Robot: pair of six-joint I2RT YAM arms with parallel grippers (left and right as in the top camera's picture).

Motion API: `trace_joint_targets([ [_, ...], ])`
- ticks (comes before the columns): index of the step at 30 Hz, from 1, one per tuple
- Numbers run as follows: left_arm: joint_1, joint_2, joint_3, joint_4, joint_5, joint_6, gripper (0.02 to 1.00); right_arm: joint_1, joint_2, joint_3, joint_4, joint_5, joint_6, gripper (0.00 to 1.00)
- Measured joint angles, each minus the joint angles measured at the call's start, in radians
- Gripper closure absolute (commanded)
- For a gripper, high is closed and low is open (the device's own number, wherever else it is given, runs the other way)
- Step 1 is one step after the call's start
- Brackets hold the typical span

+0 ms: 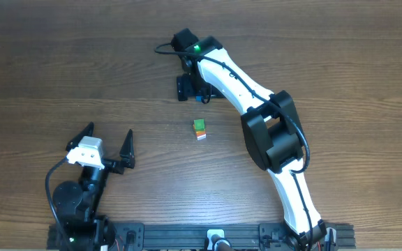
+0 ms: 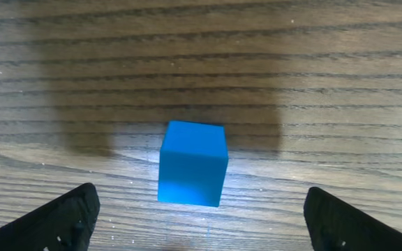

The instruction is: Stack Cubes

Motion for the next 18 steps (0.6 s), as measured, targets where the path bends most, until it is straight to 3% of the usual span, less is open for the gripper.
trace_joint_targets([
  [10,0.000,0.000,0.000,0.000,0.000,0.000,0.018,-0.003,0.000,0.000,-0.001,0.001,0.013,0.233],
  [15,0.000,0.000,0.000,0.000,0.000,0.000,0.018,-0.003,0.000,0.000,0.002,0.000,0.022,0.364],
  [18,0.000,0.000,0.000,0.000,0.000,0.000,0.018,-0.003,0.000,0.000,0.004,0.000,0.027,0.380],
])
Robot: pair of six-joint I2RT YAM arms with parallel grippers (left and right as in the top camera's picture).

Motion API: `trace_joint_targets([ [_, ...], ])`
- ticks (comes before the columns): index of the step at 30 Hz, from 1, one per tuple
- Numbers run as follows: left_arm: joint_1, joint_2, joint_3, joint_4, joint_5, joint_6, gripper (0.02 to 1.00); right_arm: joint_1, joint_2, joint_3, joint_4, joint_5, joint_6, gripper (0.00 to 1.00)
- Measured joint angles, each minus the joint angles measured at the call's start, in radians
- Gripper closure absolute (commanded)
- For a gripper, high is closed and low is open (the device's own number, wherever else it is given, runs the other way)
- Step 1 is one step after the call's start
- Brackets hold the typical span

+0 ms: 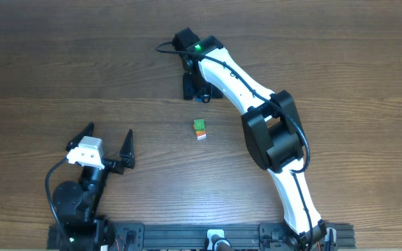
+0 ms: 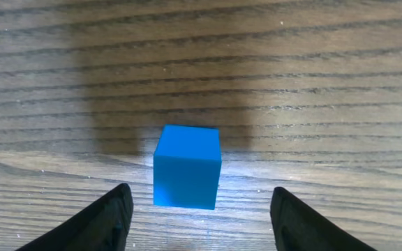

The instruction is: Stack Cubes

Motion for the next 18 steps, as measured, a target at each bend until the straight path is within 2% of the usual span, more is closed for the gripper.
trace_joint_targets([
  [5,0.000,0.000,0.000,0.000,0.000,0.000,0.018,0.000,0.000,0.000,0.006,0.000,0.000,0.424],
  [11,0.000,0.000,0.000,0.000,0.000,0.000,0.018,0.000,0.003,0.000,0.010,0.000,0.000,0.417],
  [18,0.000,0.000,0.000,0.000,0.000,0.000,0.018,0.000,0.015,0.000,0.029,-0.004,0.000,0.496],
])
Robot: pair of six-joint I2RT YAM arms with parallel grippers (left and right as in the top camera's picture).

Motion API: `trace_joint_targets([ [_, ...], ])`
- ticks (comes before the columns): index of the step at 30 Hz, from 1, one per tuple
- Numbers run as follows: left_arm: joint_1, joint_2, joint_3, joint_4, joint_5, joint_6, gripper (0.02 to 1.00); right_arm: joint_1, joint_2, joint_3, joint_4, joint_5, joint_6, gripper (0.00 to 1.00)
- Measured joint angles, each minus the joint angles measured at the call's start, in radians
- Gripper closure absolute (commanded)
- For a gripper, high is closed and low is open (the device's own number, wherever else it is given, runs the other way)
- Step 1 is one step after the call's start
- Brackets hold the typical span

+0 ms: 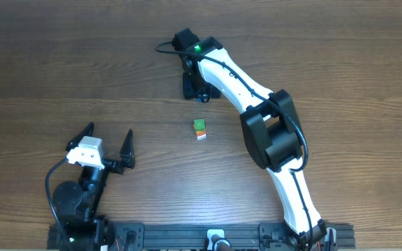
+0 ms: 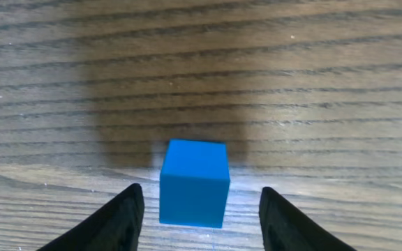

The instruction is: Stack Cubes

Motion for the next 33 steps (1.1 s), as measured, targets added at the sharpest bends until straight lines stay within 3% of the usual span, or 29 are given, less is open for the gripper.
trace_joint_targets([
  [22,0.000,0.000,0.000,0.000,0.000,0.000,0.018,0.002,0.002,0.000,0.000,-0.011,0.001,0.838],
  [33,0.000,0.000,0.000,0.000,0.000,0.000,0.018,0.002,0.002,0.000,-0.005,-0.011,0.003,0.866],
])
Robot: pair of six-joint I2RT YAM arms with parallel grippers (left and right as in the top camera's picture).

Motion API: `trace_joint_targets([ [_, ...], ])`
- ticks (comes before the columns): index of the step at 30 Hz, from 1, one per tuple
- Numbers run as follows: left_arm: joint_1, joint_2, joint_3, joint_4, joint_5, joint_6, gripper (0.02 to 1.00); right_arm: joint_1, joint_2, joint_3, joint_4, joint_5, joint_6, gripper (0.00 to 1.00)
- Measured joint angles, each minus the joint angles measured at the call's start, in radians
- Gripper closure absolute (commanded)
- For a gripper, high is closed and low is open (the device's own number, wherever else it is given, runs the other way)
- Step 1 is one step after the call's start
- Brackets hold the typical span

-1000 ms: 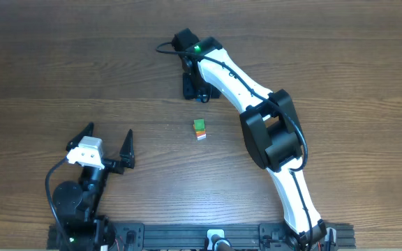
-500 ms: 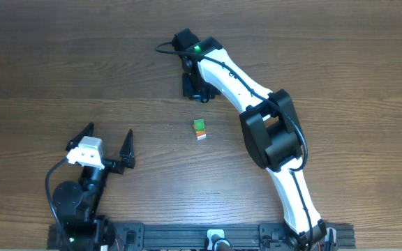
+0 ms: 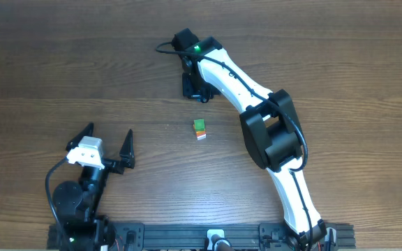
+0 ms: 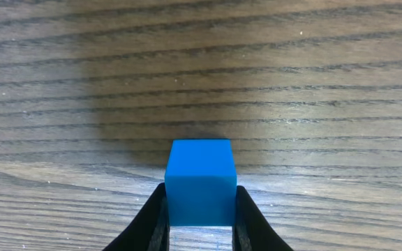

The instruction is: Stack Cubes

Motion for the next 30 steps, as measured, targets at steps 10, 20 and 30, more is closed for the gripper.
trace_joint_targets([
  [10,0.000,0.000,0.000,0.000,0.000,0.000,0.018,0.000,0.000,0.013,-0.050,0.000,0.000,0.939],
  [20,0.000,0.000,0.000,0.000,0.000,0.000,0.018,0.008,-0.042,0.040,-0.080,0.005,0.000,0.989],
  [30,0.000,0.000,0.000,0.000,0.000,0.000,0.020,0.026,-0.224,0.046,-0.156,0.031,-0.003,0.989],
])
